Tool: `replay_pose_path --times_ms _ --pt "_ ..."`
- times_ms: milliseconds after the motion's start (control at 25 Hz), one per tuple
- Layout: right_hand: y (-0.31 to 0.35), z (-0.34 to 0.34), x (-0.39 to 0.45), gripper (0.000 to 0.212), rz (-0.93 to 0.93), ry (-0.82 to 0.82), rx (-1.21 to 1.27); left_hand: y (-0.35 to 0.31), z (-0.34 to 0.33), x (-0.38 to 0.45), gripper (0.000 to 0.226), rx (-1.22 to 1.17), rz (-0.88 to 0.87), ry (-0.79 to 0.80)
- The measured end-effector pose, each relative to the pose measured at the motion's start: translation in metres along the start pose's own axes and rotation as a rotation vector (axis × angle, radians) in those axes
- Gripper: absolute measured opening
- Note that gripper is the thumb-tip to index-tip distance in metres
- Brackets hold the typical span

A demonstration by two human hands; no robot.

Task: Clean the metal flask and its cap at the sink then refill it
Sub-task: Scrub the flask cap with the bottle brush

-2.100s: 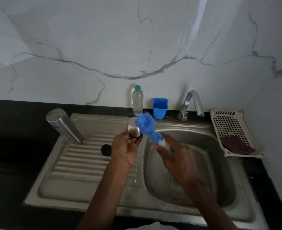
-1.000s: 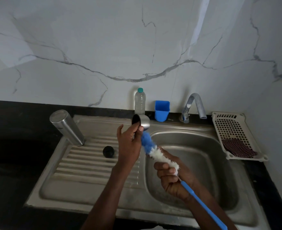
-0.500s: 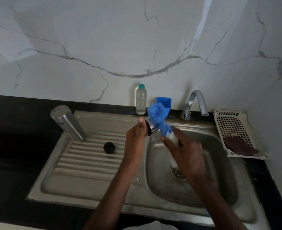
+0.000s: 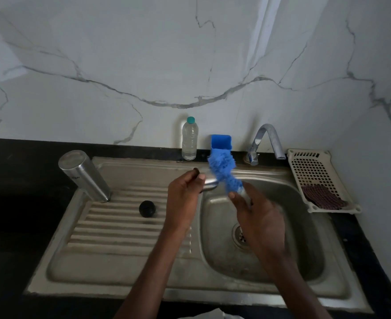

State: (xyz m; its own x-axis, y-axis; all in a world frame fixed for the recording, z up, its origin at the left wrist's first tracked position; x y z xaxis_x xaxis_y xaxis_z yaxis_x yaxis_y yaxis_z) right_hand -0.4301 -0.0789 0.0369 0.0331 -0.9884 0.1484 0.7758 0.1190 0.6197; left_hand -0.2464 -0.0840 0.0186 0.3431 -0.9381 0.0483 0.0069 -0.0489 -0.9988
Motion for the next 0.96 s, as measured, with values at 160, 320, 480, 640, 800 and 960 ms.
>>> replay_pose_path --times_ms 160,320,480,640,800,960 --pt "0.003 0.006 0.005 0.038 -0.013 0.015 -0.012 0.002 0.013 0.014 0.033 0.098 -0.058 0.026" --pt "0.0 0.007 -0.002 0.039 -0.083 -0.013 0.128 0.017 0.024 0.023 0.04 0.089 -0.094 0.131" --pt "0.01 0.0 -0.003 0.031 -0.024 -0.049 0.144 0.028 0.039 0.03 0.031 -0.293 0.084 0.162" --pt "0.009 -0.019 -0.004 0.027 -0.083 -0.015 0.219 0.019 0.039 0.03 0.024 -0.674 0.241 0.174" --pt "0.014 -0.024 -0.009 0.015 -0.153 -0.008 0.544 0.02 0.042 0.031 0.022 -0.545 0.133 0.127" --pt "0.024 -0.033 -0.009 0.024 -0.219 0.047 0.676 0.02 0.032 0.023 0.018 -0.846 0.281 0.052"
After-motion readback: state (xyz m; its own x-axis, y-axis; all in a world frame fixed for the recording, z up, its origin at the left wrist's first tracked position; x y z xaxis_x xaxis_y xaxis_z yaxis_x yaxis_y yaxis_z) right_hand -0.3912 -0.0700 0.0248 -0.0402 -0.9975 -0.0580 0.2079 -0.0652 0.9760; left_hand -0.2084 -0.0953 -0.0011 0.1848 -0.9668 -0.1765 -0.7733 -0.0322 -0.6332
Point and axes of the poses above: each hand's wrist, its own x-axis towards the middle knuckle, its own z-axis out of the back of the hand, y = z × x, the point moved 4 cm from there along x, towards the middle knuckle, and after that the axes turned 1 degree about -z, right-handed, at the moved point
